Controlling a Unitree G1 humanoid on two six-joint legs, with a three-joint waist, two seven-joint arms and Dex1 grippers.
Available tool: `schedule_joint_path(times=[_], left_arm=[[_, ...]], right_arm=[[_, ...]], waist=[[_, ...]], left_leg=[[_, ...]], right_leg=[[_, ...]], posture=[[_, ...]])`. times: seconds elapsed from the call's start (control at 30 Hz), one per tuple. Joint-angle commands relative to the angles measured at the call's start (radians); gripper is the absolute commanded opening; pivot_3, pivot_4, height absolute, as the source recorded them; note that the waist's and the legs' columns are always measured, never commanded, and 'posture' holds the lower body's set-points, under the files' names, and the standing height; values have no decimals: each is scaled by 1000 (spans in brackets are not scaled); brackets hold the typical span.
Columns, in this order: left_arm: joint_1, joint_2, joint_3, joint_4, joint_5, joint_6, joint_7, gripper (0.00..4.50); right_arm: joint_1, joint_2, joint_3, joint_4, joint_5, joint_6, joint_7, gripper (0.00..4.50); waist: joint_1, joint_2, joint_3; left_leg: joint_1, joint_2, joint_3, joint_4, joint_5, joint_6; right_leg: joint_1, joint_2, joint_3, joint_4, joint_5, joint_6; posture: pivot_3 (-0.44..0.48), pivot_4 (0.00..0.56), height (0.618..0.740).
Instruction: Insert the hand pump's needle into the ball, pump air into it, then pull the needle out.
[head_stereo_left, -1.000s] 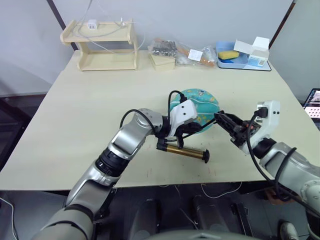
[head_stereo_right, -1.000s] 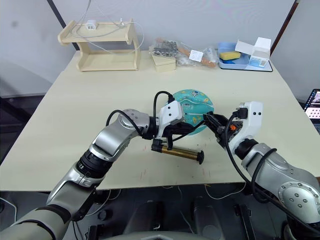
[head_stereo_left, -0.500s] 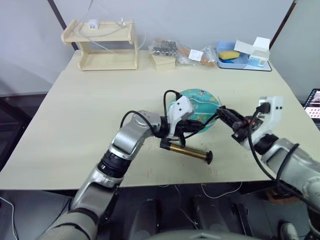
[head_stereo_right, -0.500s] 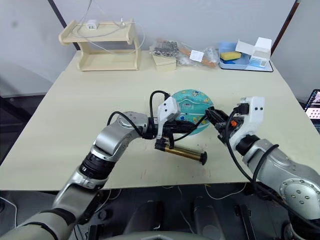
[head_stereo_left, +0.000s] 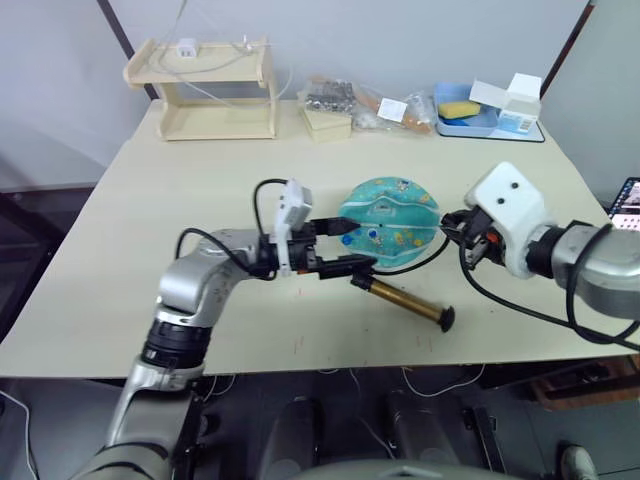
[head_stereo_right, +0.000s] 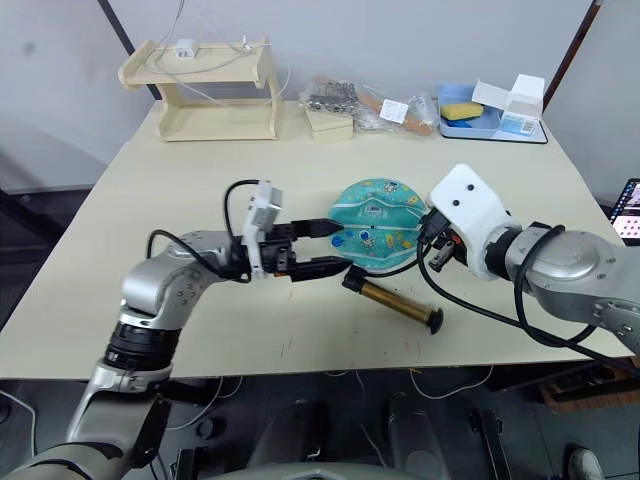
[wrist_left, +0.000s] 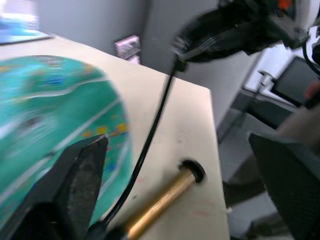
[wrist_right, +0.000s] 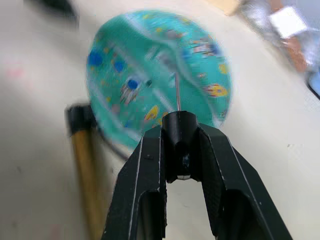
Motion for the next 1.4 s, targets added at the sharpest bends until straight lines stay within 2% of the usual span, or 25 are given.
schedule_joint_path(times=[0.03,0.3,0.4,0.53,0.9,1.13,1.27,1.33,1.4], left_arm=[[36,60,97,-74,-76,19,-7,4500],[99,157,173,-86,-88,14,27,4500],[95,168,163,-66,-65,-7,42,4500],[24,158,106,8,1,-56,52,4500],[-257,28,-108,369,249,-249,49,4500],[-394,-70,-178,577,364,-328,66,4500],[-434,-129,-195,656,423,-348,122,4500],[-429,-156,-195,666,449,-330,167,3963],[-420,-178,-188,663,470,-309,219,3231]], right_arm=[[-164,-42,104,5,-121,81,188,410],[-430,-51,433,41,-461,68,518,410],[-502,-29,541,92,-598,31,616,410],[-571,2,650,144,-746,-1,731,410],[-664,154,800,288,-963,19,895,410],[-676,209,835,341,-1028,25,956,410],[-670,239,825,358,-1053,36,971,410],[-659,251,818,356,-1059,48,972,410],[-650,260,815,354,-1064,57,970,410]], waist=[[-2,0,0],[2,0,0],[5,0,0],[16,0,0],[19,0,0],[18,0,0],[17,0,0],[16,0,0],[16,0,0]], left_leg=[[0,0,0,0,0,0],[-2,-1,3,-1,0,0],[-3,-1,2,-1,0,0],[-4,-2,3,0,0,0],[-17,-6,0,6,0,0],[-17,-7,-1,7,0,0],[-17,-7,-2,8,0,0],[-18,-7,-2,9,0,0],[-18,-7,-2,9,0,0]], right_leg=[[-1,-1,1,0,0,0],[-4,-4,1,0,0,0],[-5,-4,1,0,0,0],[-6,-4,0,1,0,0],[-11,-5,-7,1,3,4],[-12,-5,-8,2,3,4],[-12,-5,-9,3,3,4],[-12,-4,-9,4,3,4],[-12,-5,-9,4,3,4]], posture=[[0,150,740],[0,150,740],[0,150,740],[0,150,740],[0,150,740],[0,150,740],[0,150,740],[0,150,740],[0,150,740]])
